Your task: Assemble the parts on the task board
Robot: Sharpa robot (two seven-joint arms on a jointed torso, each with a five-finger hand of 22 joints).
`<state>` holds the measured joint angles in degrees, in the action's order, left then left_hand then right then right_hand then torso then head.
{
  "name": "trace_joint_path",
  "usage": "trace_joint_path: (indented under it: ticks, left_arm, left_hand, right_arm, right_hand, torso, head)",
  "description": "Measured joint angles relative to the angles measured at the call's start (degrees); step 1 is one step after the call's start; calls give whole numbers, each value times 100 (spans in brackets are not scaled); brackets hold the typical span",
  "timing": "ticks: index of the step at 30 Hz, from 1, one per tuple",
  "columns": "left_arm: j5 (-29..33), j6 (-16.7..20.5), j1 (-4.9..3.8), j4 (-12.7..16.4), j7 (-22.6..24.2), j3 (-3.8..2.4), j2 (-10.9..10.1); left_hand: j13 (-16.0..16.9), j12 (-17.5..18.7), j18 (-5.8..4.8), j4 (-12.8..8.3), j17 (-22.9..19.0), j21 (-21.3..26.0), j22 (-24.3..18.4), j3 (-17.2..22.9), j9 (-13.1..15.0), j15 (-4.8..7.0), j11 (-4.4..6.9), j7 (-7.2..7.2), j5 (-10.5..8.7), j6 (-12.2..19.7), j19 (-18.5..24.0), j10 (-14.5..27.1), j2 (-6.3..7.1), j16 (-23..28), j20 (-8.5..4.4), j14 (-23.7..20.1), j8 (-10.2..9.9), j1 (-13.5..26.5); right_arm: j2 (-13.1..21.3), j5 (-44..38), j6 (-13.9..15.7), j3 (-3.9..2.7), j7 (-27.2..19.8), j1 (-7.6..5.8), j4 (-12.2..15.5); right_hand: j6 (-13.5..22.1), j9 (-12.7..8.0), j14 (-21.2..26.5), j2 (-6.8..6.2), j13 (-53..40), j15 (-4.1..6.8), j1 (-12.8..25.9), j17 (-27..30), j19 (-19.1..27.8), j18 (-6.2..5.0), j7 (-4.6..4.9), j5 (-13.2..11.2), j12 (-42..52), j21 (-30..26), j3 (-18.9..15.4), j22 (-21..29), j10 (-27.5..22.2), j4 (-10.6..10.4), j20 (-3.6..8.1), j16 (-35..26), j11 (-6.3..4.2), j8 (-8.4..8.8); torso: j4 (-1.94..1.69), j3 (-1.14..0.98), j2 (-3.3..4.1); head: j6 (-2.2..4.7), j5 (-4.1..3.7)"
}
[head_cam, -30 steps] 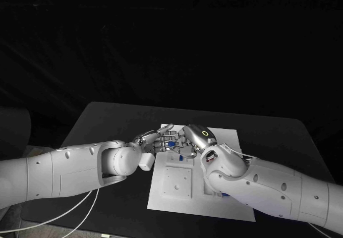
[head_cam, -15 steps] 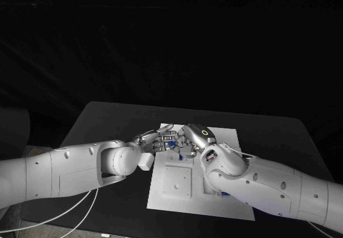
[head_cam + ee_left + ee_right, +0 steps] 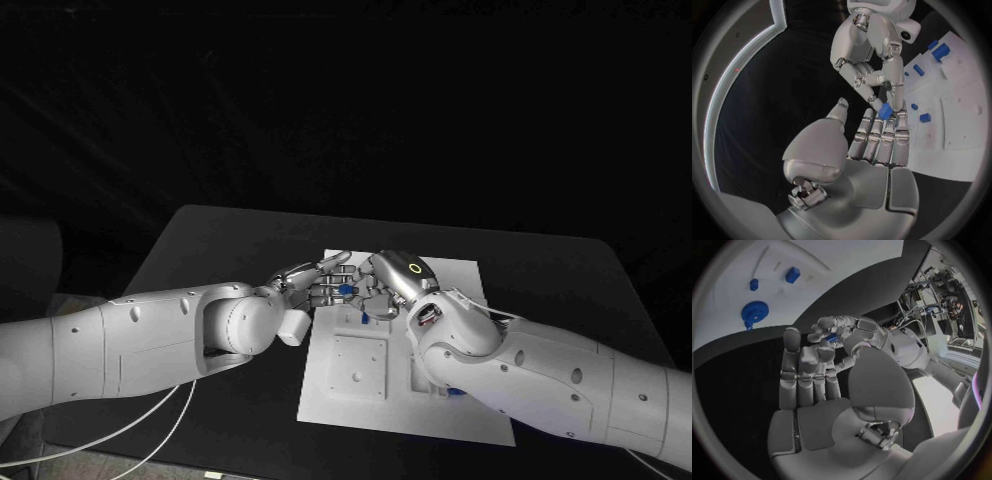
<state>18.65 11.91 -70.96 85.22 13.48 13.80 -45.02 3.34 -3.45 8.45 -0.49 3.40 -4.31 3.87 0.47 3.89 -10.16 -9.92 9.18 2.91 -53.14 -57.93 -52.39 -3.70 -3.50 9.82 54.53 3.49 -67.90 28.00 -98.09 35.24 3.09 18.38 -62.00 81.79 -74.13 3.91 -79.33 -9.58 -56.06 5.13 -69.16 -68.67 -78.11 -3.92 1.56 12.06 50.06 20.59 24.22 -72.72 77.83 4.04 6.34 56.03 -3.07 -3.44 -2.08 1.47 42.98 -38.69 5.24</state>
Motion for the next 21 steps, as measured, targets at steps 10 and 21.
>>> trace_joint_path:
  ticks: [10, 21]
  left_arm:
    - [-414, 38, 0, -75, -135, 0, -22]
    - [-1239, -2, -10, -309, -437, -1, -178]
  left_hand:
    - [0, 0, 0, 325, 0, 0, 0, 281, 0, -4, -39, 44, 0, -39, 21, -124, 354, 0, 21, -5, 0, 178]
    - [8, -94, -52, 1621, 78, -373, 107, 784, 24, 382, 210, -7, 0, -183, -686, -999, 1254, -275, -331, 1377, 49, 401]
  right_arm:
    - [64, 45, 102, 0, -110, 0, 58]
    - [256, 116, 129, -1, -212, 0, 152]
  right_hand:
    - [-16, 6, 0, -1, -20, 0, 0, -11, 0, 0, -17, 4, 23, 1, 0, -22, 0, 0, 0, 0, 0, 5]
    - [-14, 7, -17, -2, -31, 17, 1, -15, 0, 0, -17, 3, 22, 37, -1, -49, 40, 0, 0, 0, 0, -4]
  torso:
    - [1, 0, -1]
    - [10, -1, -5]
  head:
    - [8, -5]
    - [8, -8]
